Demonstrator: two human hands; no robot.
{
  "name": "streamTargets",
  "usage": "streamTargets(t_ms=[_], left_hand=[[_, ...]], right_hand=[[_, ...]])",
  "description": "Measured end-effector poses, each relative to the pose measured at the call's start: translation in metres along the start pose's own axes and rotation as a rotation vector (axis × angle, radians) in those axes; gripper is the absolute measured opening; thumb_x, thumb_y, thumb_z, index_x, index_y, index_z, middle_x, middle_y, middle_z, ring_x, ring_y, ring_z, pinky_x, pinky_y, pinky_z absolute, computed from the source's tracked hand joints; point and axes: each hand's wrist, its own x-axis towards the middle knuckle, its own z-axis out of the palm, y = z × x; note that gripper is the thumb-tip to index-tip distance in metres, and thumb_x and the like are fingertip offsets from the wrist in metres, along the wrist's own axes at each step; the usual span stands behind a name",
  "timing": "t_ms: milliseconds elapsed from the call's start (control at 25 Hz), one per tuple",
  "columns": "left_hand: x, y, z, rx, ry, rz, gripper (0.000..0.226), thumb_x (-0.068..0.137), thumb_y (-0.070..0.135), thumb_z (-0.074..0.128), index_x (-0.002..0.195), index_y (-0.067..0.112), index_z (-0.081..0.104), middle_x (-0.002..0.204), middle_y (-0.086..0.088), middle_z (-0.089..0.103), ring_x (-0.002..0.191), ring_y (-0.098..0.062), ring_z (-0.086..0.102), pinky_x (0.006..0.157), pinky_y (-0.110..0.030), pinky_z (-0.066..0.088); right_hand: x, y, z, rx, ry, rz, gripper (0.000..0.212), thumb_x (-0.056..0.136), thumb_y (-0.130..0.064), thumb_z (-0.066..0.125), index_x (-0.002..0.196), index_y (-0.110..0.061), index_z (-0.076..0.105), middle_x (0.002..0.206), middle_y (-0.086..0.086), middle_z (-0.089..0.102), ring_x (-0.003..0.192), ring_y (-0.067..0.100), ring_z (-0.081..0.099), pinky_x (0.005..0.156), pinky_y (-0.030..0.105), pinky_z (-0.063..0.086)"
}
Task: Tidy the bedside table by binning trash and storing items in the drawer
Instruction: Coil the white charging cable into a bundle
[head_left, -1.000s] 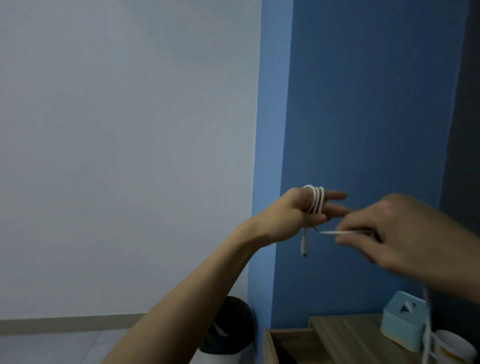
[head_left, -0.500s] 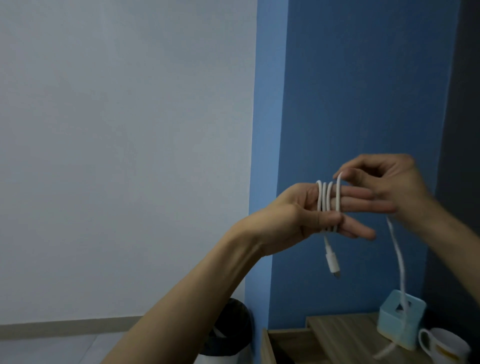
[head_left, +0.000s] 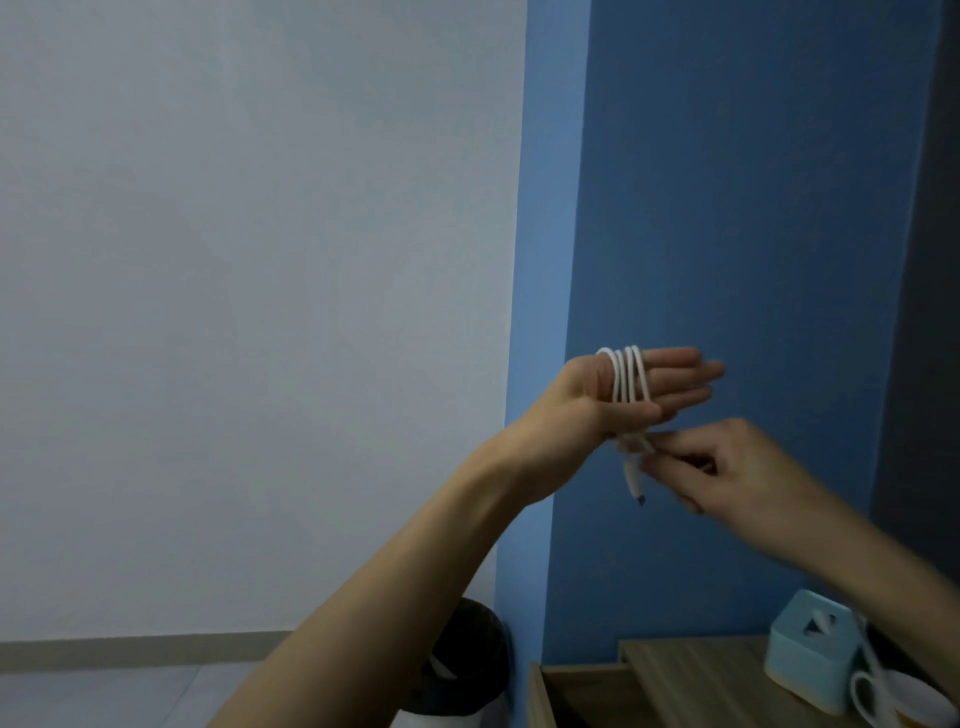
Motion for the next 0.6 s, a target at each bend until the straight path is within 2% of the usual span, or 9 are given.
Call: streamTargets(t_ms=[120, 240, 320, 400, 480, 600], left_hand=[[0.000, 0.001, -0.002, -0.010, 0.056, -0.024, 0.051, 0.088, -0.017, 0.036, 0.137, -0.002, 0.040, 0.140, -0.017, 0.050, 0.126, -0.023, 0.052, 0.103, -0.025, 0.043], [0.000, 0.001, 0.002, -0.136, 0.075, -0.063, 0.049, 0.089, -0.015, 0.036, 0.135, 0.000, 0.042, 0.140, -0.017, 0.051, 0.126, -0.024, 0.051, 0.104, -0.026, 0.043], [-0.001, -0.006, 0.000, 0.025, 0.057, -0.075, 0.045, 0.090, -0.014, 0.038, 0.132, 0.002, 0.046, 0.137, -0.017, 0.053, 0.127, -0.022, 0.052, 0.107, -0.028, 0.041], [-0.004, -0.013, -0.002, 0.221, 0.017, -0.081, 0.039, 0.091, -0.013, 0.039, 0.127, -0.001, 0.051, 0.127, -0.014, 0.060, 0.117, -0.013, 0.058, 0.105, -0.025, 0.042], [-0.008, -0.017, -0.003, 0.291, -0.072, -0.073, 0.031, 0.094, -0.009, 0.039, 0.120, -0.004, 0.054, 0.109, -0.010, 0.063, 0.097, -0.001, 0.061, 0.094, -0.017, 0.045], [-0.014, -0.017, 0.003, 0.138, -0.247, -0.034, 0.027, 0.098, 0.002, 0.028, 0.112, 0.000, 0.051, 0.091, -0.009, 0.069, 0.083, -0.009, 0.066, 0.089, -0.021, 0.046]], right_hand=[[-0.001, 0.008, -0.011, -0.313, -0.036, -0.162, 0.016, 0.087, -0.030, 0.056, 0.080, -0.024, 0.069, 0.045, 0.001, 0.046, 0.040, 0.011, 0.040, 0.044, 0.024, 0.032], [0.003, 0.008, -0.015, -0.479, -0.051, -0.238, 0.032, 0.086, -0.040, 0.049, 0.067, -0.017, 0.061, 0.048, 0.005, 0.052, 0.045, 0.019, 0.047, 0.048, 0.032, 0.037], [-0.002, 0.009, -0.025, -0.519, -0.058, -0.291, 0.042, 0.084, -0.047, 0.043, 0.060, -0.015, 0.057, 0.046, 0.003, 0.051, 0.047, 0.018, 0.048, 0.046, 0.028, 0.033], [-0.009, -0.003, -0.032, -0.566, -0.039, -0.365, 0.043, 0.077, -0.054, 0.040, 0.058, -0.022, 0.061, 0.042, -0.003, 0.051, 0.043, 0.012, 0.048, 0.043, 0.024, 0.032], [-0.007, -0.013, -0.046, -0.522, 0.061, -0.464, 0.034, 0.072, -0.056, 0.048, 0.061, -0.031, 0.067, 0.041, -0.011, 0.054, 0.039, 0.007, 0.048, 0.041, 0.020, 0.035], [0.005, -0.017, -0.060, -0.282, 0.207, -0.498, 0.017, 0.063, -0.044, 0.065, 0.057, -0.028, 0.070, 0.044, -0.012, 0.059, 0.042, 0.009, 0.052, 0.041, 0.014, 0.036]])
